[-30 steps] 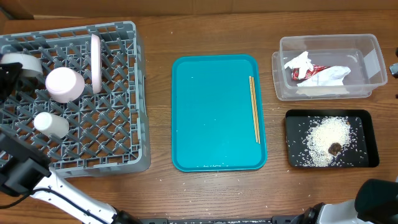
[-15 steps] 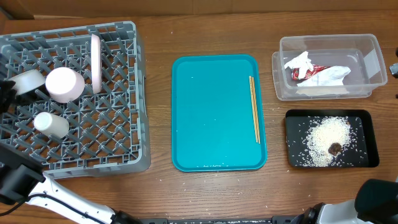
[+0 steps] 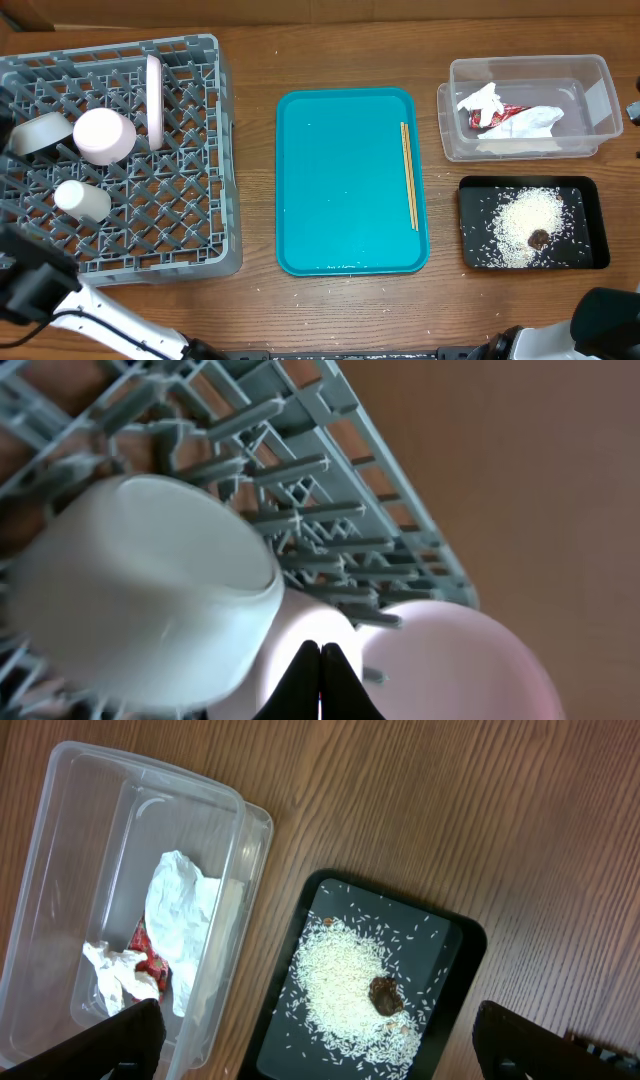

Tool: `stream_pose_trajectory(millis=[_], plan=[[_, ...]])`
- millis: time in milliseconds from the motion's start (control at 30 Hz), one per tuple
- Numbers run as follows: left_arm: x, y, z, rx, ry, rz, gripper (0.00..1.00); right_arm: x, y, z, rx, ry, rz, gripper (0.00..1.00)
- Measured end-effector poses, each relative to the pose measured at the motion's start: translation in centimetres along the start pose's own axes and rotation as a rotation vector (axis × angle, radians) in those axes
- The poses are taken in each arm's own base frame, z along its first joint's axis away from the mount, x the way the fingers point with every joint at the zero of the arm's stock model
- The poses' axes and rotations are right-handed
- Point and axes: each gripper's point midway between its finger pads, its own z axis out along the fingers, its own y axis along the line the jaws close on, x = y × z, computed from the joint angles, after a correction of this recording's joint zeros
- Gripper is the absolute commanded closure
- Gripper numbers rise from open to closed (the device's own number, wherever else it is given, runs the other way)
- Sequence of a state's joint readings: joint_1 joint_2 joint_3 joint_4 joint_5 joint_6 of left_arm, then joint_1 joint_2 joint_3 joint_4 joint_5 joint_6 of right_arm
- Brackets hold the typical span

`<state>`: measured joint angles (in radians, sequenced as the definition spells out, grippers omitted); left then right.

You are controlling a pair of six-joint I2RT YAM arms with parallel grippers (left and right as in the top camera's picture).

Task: Sort waste into correct bins and load items into the dishwasher

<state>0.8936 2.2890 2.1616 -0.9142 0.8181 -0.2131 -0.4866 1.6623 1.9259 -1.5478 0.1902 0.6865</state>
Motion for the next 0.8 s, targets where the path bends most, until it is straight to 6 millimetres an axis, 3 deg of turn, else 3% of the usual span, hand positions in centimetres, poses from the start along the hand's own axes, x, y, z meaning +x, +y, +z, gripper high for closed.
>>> stream_pose_trajectory(millis=[167, 267, 533, 800], plan=[[1.2, -0.5, 4.1, -0.227, 0.014, 0.134, 0.96, 0.0, 0.0, 0.0, 0.000, 0.000, 0.000, 0.00], [0.9, -0.1, 5.4, -0.403, -0.022, 0.214, 0.96, 0.0, 0.0, 0.0, 0.000, 0.000, 0.000, 0.00], [-0.7, 1.9, 4.3, -0.618, -0.096, 0.264, 0.96, 0.0, 0.0, 0.0, 0.001, 0.000, 0.000, 0.00], [0.9, 4.0, 3.0, -0.726, -0.035, 0.229, 0.96, 0.0, 0.0, 0.0, 0.000, 0.000, 0.000, 0.00]])
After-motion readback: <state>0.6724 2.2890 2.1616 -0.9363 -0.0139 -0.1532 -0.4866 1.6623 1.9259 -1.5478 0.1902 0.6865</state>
